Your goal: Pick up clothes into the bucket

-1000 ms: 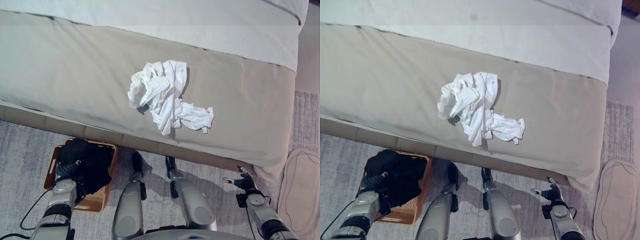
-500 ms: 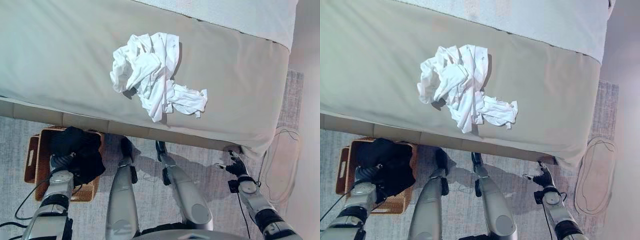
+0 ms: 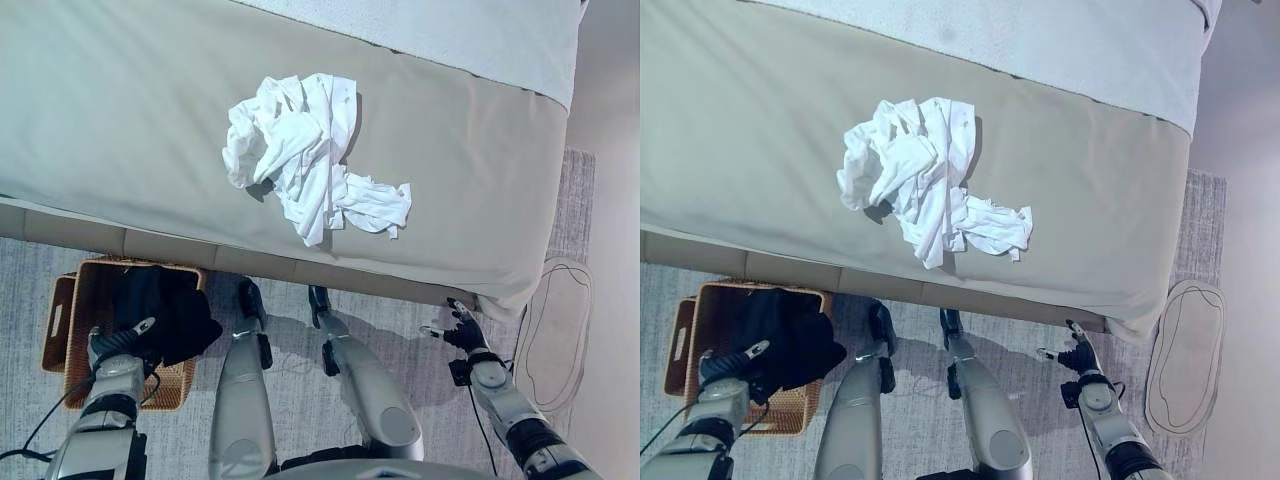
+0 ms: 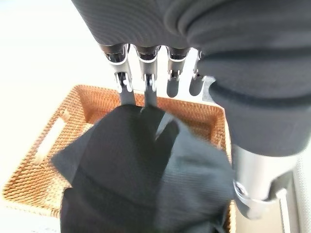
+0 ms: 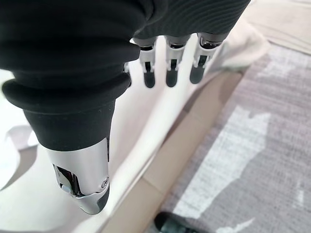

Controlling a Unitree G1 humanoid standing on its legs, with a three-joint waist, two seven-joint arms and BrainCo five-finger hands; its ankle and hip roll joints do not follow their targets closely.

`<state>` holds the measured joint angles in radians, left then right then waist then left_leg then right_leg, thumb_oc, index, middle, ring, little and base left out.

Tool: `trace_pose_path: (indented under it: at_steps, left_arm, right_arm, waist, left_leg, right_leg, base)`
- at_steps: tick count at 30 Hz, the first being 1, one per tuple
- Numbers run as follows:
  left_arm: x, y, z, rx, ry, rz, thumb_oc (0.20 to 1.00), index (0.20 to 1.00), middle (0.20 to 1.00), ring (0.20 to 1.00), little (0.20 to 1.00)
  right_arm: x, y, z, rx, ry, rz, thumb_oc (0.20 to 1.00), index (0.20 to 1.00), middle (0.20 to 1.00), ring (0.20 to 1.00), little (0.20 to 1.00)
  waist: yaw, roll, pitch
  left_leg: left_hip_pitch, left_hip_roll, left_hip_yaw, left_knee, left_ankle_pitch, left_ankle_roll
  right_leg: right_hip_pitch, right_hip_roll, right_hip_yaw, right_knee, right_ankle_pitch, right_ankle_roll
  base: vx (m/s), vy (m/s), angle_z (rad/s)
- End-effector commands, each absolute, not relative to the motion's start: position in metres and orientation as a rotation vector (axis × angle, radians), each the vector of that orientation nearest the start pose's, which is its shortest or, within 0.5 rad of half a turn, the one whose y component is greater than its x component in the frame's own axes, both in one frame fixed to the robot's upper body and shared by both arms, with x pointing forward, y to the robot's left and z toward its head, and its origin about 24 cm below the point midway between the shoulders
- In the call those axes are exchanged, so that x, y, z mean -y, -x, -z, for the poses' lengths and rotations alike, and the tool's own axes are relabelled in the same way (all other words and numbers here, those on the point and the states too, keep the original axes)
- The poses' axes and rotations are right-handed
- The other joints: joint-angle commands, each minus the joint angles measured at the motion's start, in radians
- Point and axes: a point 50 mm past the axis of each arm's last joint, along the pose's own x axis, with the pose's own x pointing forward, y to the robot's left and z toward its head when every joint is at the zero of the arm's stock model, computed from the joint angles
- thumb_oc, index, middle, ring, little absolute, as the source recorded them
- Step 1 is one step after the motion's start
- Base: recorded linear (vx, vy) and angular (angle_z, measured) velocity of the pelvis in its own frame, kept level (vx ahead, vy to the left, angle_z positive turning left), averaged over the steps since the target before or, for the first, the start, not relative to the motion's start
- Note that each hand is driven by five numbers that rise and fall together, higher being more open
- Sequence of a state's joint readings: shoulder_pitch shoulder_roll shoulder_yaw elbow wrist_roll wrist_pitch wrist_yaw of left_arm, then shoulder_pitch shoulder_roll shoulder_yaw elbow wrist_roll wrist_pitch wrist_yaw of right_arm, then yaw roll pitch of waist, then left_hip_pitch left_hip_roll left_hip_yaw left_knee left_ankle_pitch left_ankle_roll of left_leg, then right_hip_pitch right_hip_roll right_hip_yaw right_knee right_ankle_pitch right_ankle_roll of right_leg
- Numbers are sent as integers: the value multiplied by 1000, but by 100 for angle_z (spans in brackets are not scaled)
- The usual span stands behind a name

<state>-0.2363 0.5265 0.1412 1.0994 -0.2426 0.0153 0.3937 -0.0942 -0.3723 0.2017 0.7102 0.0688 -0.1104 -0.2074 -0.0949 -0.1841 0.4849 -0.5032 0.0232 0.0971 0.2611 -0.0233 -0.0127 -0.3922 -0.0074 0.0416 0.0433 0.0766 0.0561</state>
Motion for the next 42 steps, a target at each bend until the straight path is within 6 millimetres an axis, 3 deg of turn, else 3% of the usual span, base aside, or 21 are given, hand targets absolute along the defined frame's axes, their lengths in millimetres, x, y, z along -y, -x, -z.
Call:
trace_pose_path:
  at_steps: [1,6,12,15,20,23,24,29,32,33,36,37,42]
  left_arm:
    - [-358,-127,89,-900,-333,-895,1000,1000,1000,1000,1000]
    - [-368,-87,98,-1051,-470,-836,1000,1000,1000,1000,1000]
    - [-379,-74,91,-1040,-502,-840,1000,1000,1000,1000,1000]
    - [-373,-94,73,-838,-474,-826,1000,1000,1000,1000,1000]
    - [-360,-121,46,-609,-493,-755,1000,1000,1000,1000,1000]
    - [-350,-151,35,-471,-331,-696,1000,1000,1000,1000,1000]
    - [-338,-163,41,-461,-252,-640,1000,1000,1000,1000,1000]
    - [-311,-168,71,-562,-123,-557,1000,1000,1000,1000,1000]
    - [-275,-166,99,-676,-86,-469,1000,1000,1000,1000,1000]
    - [-250,-165,109,-724,-121,-351,1000,1000,1000,1000,1000]
    - [-237,-158,119,-779,-126,-296,1000,1000,1000,1000,1000]
    - [-224,-159,121,-787,-181,-205,1000,1000,1000,1000,1000]
    - [-224,-136,138,-920,-304,-175,1000,1000,1000,1000,1000]
  right_arm:
    - [274,-197,66,-535,463,221,1000,1000,1000,1000,1000]
    - [292,-184,65,-571,510,232,1000,1000,1000,1000,1000]
    - [306,-168,70,-636,551,227,1000,1000,1000,1000,1000]
    - [314,-155,72,-673,555,262,1000,1000,1000,1000,1000]
    - [313,-151,74,-671,511,303,1000,1000,1000,1000,1000]
    - [309,-155,74,-656,475,306,1000,1000,1000,1000,1000]
    - [302,-160,75,-641,449,286,1000,1000,1000,1000,1000]
    - [291,-162,85,-658,389,291,1000,1000,1000,1000,1000]
    - [278,-168,91,-659,312,319,1000,1000,1000,1000,1000]
    - [272,-168,94,-646,208,373,1000,1000,1000,1000,1000]
    - [266,-167,96,-639,125,397,1000,1000,1000,1000,1000]
    - [259,-167,98,-637,58,410,1000,1000,1000,1000,1000]
    - [252,-172,97,-619,-11,409,1000,1000,1000,1000,1000]
  waist:
    - [24,37,-67]
    - [42,65,-81]
    - [53,92,-116]
    - [73,141,-168]
    - [88,165,-193]
    - [87,169,-214]
    - [80,167,-236]
    - [57,168,-274]
    - [34,168,-303]
    - [15,167,-325]
    - [6,171,-340]
    - [-9,175,-356]
    - [-11,182,-381]
  left_leg:
    - [-14,-54,-73,13,1,39]
    - [27,-67,-82,-11,12,37]
    - [83,-75,-92,-68,29,36]
    - [168,-85,-131,-191,80,30]
    - [226,-92,-167,-243,97,26]
    - [257,-92,-180,-243,96,22]
    - [282,-89,-179,-243,93,20]
    - [347,-80,-156,-256,77,17]
    - [394,-76,-133,-266,64,20]
    - [424,-72,-112,-274,53,22]
    - [445,-69,-94,-280,47,22]
    - [460,-65,-71,-286,38,23]
    - [495,-58,-46,-295,27,22]
  right_leg:
    - [-51,-55,-49,-32,114,46]
    - [-14,-67,-66,-31,102,44]
    - [23,-71,-78,-34,90,41]
    - [69,-85,-125,-22,50,38]
    - [109,-94,-167,-1,12,32]
    - [147,-93,-181,1,-7,31]
    - [170,-86,-176,1,-19,28]
    - [213,-74,-154,12,-45,19]
    - [243,-67,-127,23,-62,14]
    - [263,-63,-109,20,-67,16]
    - [278,-60,-95,12,-67,18]
    - [287,-56,-78,2,-64,23]
    - [317,-51,-62,-13,-63,29]
  base:
    - [14,-4,21]
    - [19,-10,18]
    - [54,-5,6]
    - [108,-18,21]
    - [56,-36,42]
    - [95,-56,31]
    - [101,-47,16]
    - [106,-28,-5]
    - [135,-18,-18]
    - [122,-23,-40]
    - [92,-32,-31]
    - [61,-40,-21]
    - [53,-41,-31]
